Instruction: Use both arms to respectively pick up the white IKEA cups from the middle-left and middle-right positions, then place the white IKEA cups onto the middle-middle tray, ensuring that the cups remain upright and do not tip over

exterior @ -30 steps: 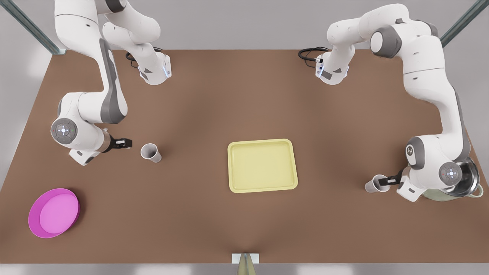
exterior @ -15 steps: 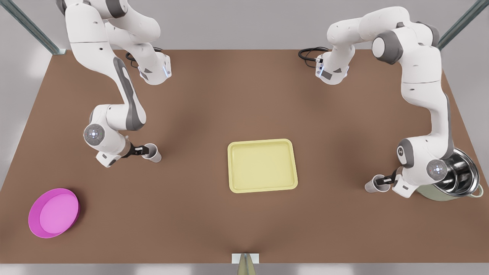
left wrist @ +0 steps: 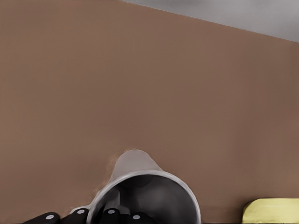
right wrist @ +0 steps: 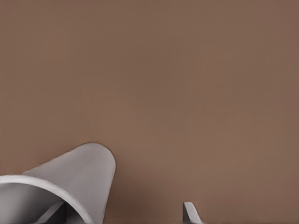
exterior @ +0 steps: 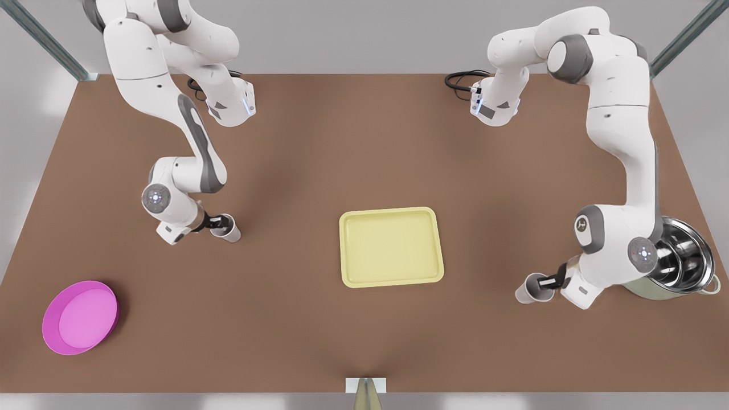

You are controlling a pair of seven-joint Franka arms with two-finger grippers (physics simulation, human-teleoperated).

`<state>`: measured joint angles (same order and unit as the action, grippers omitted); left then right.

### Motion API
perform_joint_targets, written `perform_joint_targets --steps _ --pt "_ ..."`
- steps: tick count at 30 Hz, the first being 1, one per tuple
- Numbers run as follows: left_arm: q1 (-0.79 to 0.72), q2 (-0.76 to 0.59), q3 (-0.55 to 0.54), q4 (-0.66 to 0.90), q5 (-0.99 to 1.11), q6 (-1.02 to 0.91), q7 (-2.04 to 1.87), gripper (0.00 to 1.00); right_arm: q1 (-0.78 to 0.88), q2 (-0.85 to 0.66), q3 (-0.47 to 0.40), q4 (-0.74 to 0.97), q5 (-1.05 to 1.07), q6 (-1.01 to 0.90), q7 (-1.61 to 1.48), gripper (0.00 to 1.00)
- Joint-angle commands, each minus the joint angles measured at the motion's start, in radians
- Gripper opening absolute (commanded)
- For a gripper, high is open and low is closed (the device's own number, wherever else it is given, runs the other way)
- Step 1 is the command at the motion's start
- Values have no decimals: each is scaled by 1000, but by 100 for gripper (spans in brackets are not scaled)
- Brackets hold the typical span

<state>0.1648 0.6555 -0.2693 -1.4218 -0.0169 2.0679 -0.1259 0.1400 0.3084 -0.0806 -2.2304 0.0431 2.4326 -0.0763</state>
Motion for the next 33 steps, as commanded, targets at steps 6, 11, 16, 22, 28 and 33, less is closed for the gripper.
perform_joint_targets --steps 6,11,16,22,28,33 --pt "-269 24 -111 4 126 -52 -584 21 4 3 16 15 1 16 -10 29" --pt "-258 -10 -165 -178 121 214 -686 21 4 4 32 40 0 3 -8 21" --pt "-258 -16 -165 -256 126 305 -683 21 61 38 119 294 3 -107 10 21" --pt "-241 9 -165 -293 127 362 -664 21 280 166 125 503 89 -107 427 21" --pt "-240 23 -165 -292 135 365 -663 81 397 353 148 793 141 -280 627 21" --pt "-240 13 -165 -292 133 360 -669 100 467 466 162 902 172 -280 642 21"
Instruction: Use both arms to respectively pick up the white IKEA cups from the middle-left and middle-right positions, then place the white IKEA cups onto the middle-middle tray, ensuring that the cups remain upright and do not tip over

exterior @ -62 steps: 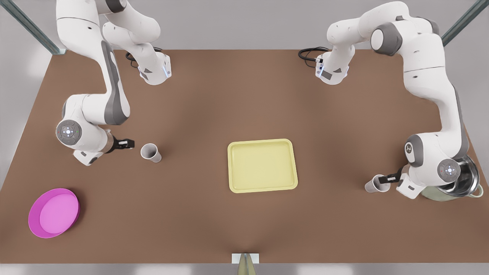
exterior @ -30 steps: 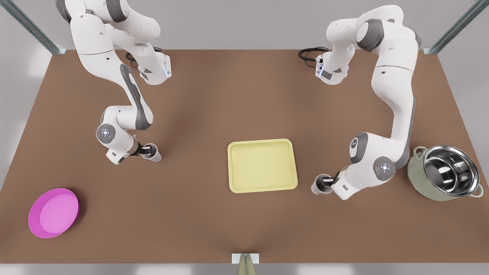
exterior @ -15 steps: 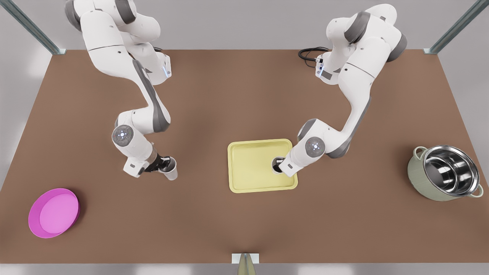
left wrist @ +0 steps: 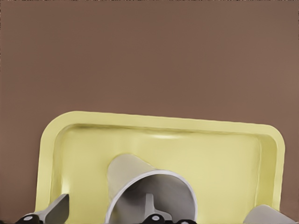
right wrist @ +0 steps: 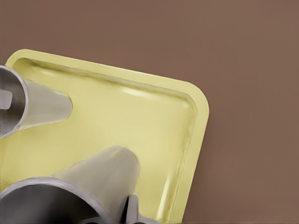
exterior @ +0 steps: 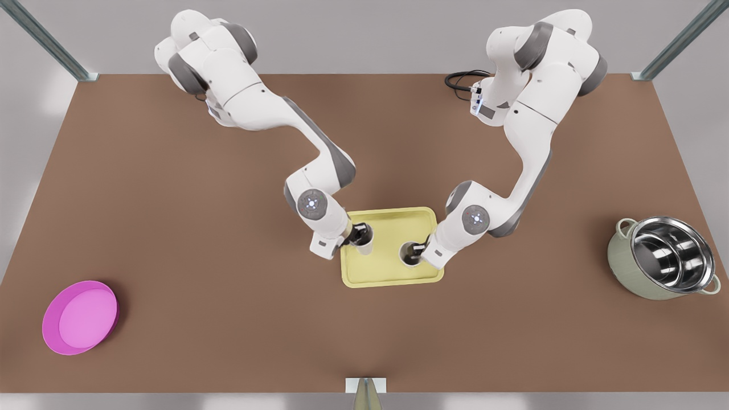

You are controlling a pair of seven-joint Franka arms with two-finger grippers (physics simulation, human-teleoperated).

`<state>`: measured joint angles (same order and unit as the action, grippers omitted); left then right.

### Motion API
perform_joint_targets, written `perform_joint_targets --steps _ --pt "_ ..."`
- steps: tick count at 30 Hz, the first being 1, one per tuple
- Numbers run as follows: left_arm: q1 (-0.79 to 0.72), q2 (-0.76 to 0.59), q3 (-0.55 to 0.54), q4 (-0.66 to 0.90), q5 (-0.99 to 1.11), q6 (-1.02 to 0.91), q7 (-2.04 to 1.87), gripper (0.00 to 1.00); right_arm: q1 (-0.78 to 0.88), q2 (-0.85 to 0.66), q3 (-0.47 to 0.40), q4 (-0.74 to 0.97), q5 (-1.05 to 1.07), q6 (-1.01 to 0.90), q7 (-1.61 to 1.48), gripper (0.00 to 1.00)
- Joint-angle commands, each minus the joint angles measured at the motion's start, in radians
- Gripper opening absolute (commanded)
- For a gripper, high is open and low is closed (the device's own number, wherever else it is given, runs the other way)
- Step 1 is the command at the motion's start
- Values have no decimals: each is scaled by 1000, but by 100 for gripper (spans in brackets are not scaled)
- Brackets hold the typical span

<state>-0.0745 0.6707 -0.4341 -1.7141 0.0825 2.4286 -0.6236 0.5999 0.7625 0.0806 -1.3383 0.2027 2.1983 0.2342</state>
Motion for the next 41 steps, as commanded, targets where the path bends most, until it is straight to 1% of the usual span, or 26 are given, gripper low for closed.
perform_joint_targets --steps 1,7,8,9,10,11,13,14,15,16,18,19,20,22,24,26,27,29,30,31,33,34,35,36,38,41 --pt "1 -2 0 -1 34 0 -171 100 15 24 1 19 12 -46 332 21" --pt "7 -10 0 -1 34 0 -171 100 18 54 1 14 9 -45 312 21" --pt "9 -10 0 -1 34 -2 -171 100 17 54 1 14 9 -45 312 34" --pt "9 -11 -2 -1 33 -2 -171 100 17 54 1 14 9 -43 312 96" --pt "9 -22 -2 -1 33 -5 -173 100 18 52 1 14 6 -45 313 100" --pt "9 -33 -2 1 31 -13 -173 100 18 52 1 14 6 -43 315 100" --pt "27 -117 0 17 28 -195 -177 100 17 52 1 14 6 -43 312 100" --pt "47 -178 1 76 29 -403 -177 100 15 52 1 16 6 -43 310 100" --pt "85 -198 0 203 34 -659 -173 100 15 52 1 16 7 -45 309 100" --pt "156 -210 -2 318 36 -839 -145 100 14 51 1 18 7 -45 307 100" --pt "249 -220 -2 458 39 -1039 111 100 9 43 1 21 7 -46 309 100" --pt "201 -333 128 368 39 -1008 413 100 4 29 2 21 9 -66 309 100" --pt "-1 -479 391 197 -7 -933 581 100 -2 6 2 21 9 -100 307 100" --pt "18 -457 390 277 -73 -1017 521 100 -22 -52 1 11 11 -176 260 100" --pt "12 -457 388 277 -90 -1019 507 100 -74 -91 -2 1 9 -227 258 100" --pt "12 -456 388 275 -93 -1025 513 100 -264 -80 -7 -15 3 -350 208 100" --pt "13 -456 387 275 -98 -1025 513 100 -351 -48 -8 -13 -9 -354 169 100" --pt "16 -453 388 275 -99 -1025 513 100 -424 9 -87 17 -123 -364 -108 100" --pt "16 -451 388 275 -99 -1025 513 100 -434 -21 -111 22 -187 -397 -182 100" --pt "15 -451 388 275 -99 -1024 513 100 -433 -84 -166 22 -189 -440 -243 100" --pt "15 -451 388 277 -98 -1024 513 100 -437 -301 -173 -73 -316 -462 -263 100" --pt "15 -451 388 275 -99 -1024 513 100 -453 -377 -173 -113 -313 -462 -299 100" --pt "13 -451 388 275 -99 -1024 513 100 -479 -520 -160 -217 -313 -462 -303 100" --pt "13 -451 388 275 -99 -1024 513 100 -489 -598 -159 -269 -307 -465 -322 100" --pt "13 -450 388 275 -99 -1024 513 100 -491 -667 -159 -262 -267 -610 -328 100" --pt "13 -447 388 277 -98 -1024 513 100 -491 -686 -156 -262 -261 -643 -325 100"
